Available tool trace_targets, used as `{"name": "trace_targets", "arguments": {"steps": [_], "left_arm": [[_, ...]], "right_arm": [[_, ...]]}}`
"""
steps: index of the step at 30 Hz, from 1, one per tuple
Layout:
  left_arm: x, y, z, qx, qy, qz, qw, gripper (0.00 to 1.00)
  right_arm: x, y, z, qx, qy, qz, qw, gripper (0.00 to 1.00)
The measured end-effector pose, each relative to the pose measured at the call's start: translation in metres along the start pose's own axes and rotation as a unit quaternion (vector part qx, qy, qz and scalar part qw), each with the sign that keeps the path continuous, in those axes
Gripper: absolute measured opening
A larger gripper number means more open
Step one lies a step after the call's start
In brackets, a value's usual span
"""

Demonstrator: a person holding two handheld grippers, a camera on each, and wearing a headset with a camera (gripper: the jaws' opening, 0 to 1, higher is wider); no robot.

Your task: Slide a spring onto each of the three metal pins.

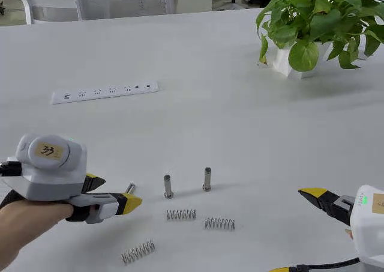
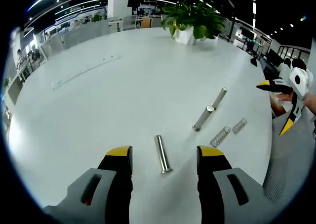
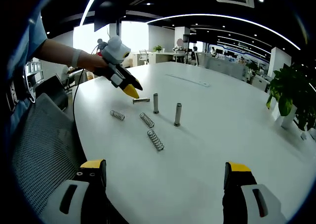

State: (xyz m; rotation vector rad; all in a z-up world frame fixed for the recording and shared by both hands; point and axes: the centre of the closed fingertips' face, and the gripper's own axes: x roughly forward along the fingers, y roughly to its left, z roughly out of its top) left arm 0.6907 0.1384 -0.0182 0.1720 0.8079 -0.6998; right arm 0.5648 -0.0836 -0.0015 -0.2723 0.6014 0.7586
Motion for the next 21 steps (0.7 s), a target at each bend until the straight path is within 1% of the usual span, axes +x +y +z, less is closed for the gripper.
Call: {"name": "trace_targets", "arguments": {"steps": [2, 6, 8, 11, 14, 19, 21], "left_arm": [[0.005, 0.001, 0.0, 0.003, 0.006, 0.003, 1.0, 0.47], [0.011, 0.0, 0.001, -0.004, 0.014, 0.002, 0.9999, 0.37], [0.013, 0.002, 0.0, -0.001, 0.021, 0.01, 0.9997, 0.35], [0.016, 0.006, 0.0, -0.005, 0.023, 0.015, 0.9996, 0.26], [0.018, 0.005, -0.001, -0.006, 0.028, 0.019, 0.9994, 0.19], [0.022, 0.008, -0.004, -0.002, 0.037, 0.029, 0.9989, 0.17], [0.023, 0.009, -0.004, -0.001, 0.037, 0.03, 0.9989, 0.15]], "right_arm": [[0.0, 0.002, 0.0, -0.002, 0.002, 0.002, 1.0, 0.99], [0.002, 0.003, -0.003, -0.006, 0.008, 0.006, 0.9999, 0.99], [0.003, 0.003, -0.005, -0.006, 0.012, 0.007, 0.9999, 0.99], [0.003, 0.005, -0.003, -0.004, 0.01, 0.01, 0.9999, 0.99], [0.003, 0.004, -0.003, -0.002, 0.008, 0.008, 0.9999, 0.99], [0.002, 0.003, -0.001, 0.002, 0.004, 0.007, 1.0, 0.99], [0.002, 0.003, -0.001, 0.001, 0.004, 0.007, 1.0, 0.99]]}}
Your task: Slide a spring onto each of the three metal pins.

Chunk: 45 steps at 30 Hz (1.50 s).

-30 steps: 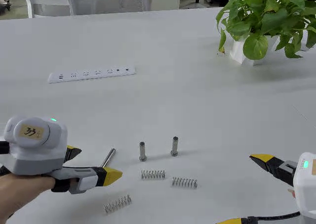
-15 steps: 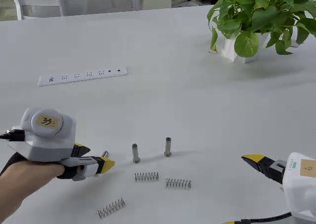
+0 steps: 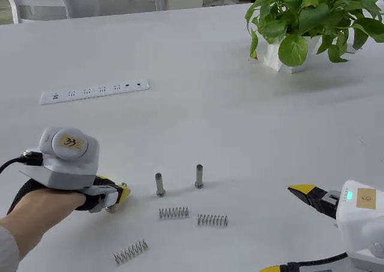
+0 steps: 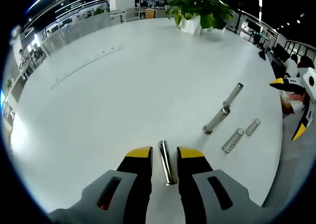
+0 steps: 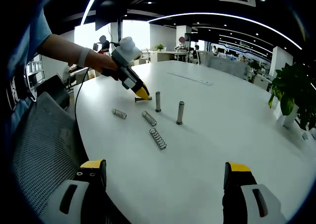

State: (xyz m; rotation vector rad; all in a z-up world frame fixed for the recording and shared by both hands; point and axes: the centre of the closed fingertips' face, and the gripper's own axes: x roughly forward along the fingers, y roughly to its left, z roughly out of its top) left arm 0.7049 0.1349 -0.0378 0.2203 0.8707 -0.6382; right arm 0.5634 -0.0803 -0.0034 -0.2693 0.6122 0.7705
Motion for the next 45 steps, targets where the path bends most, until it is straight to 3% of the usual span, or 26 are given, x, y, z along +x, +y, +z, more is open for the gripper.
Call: {"name": "trace_targets", "arguments": {"steps": [8, 20, 30, 36, 45], "left_arm": [[0.007, 0.002, -0.006, 0.014, 0.022, 0.017, 0.9995, 0.1], [0.008, 0.007, -0.005, 0.019, 0.035, 0.035, 0.9986, 0.05], [0.008, 0.008, -0.005, 0.007, 0.024, 0.041, 0.9989, 0.04], [0.007, 0.005, -0.006, -0.001, 0.02, 0.03, 0.9994, 0.04], [-0.002, 0.002, 0.005, -0.002, -0.003, 0.023, 0.9997, 0.04]], "right_arm": [[0.0, 0.0, 0.0, -0.001, 0.0, -0.001, 1.0, 0.99], [0.001, 0.001, -0.002, -0.005, 0.004, 0.002, 1.0, 0.98], [0.001, 0.001, -0.002, -0.006, 0.004, 0.002, 1.0, 0.97], [0.001, 0.001, -0.003, -0.008, 0.005, 0.002, 1.0, 0.97], [0.002, 0.002, -0.003, -0.01, 0.007, 0.004, 0.9999, 0.97]]}}
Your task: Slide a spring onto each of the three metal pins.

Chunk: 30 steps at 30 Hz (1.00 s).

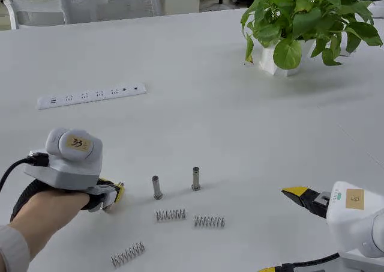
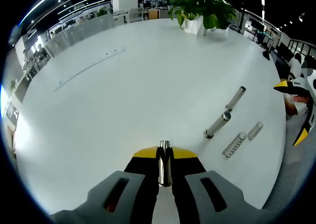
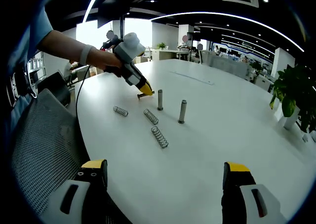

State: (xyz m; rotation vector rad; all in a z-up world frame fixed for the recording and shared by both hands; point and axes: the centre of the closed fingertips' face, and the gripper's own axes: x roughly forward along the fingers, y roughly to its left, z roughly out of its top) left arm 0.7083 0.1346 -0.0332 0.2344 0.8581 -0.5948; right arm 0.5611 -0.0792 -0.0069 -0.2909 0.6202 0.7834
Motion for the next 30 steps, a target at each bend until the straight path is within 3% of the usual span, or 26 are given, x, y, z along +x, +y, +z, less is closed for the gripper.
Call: {"name": "trace_targets", "arguments": {"steps": [8, 30], "left_arm": [[-0.008, -0.004, 0.006, 0.001, -0.014, -0.005, 0.9999, 0.04], [-0.024, -0.007, 0.005, 0.0, -0.033, -0.006, 0.9994, 0.04]], "right_arm": [[0.0, 0.001, 0.0, -0.002, 0.0, 0.001, 1.0, 0.98], [0.0, 0.004, 0.0, -0.006, 0.003, 0.004, 1.0, 0.98]]}}
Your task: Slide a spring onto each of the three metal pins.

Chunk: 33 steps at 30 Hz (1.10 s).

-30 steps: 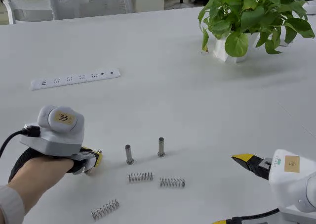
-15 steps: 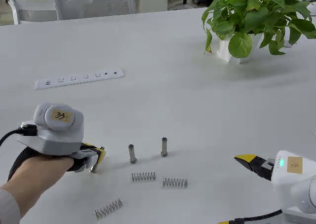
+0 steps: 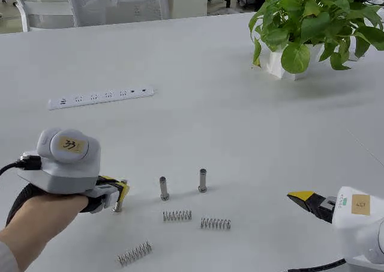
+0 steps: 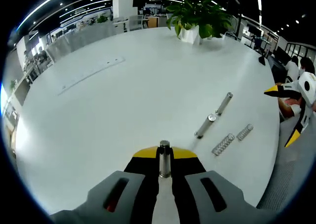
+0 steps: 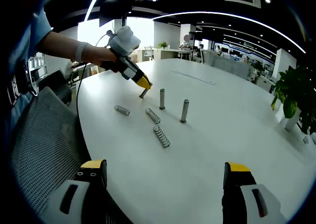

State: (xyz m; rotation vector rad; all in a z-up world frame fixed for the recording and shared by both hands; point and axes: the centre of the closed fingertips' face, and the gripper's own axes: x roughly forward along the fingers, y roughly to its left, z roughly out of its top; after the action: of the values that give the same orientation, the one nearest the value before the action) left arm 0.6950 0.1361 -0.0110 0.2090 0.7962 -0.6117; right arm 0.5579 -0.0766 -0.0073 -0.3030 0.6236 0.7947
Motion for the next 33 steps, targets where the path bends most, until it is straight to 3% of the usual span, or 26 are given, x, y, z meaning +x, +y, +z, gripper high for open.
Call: {"name": "trace_targets", "arguments": {"steps": [33], "left_arm": [[-0.012, 0.0, -0.004, 0.003, -0.029, 0.013, 0.9995, 0.04]], "right_arm": [[0.001, 0.003, -0.003, -0.004, 0.008, 0.005, 0.9999, 0.99]]}}
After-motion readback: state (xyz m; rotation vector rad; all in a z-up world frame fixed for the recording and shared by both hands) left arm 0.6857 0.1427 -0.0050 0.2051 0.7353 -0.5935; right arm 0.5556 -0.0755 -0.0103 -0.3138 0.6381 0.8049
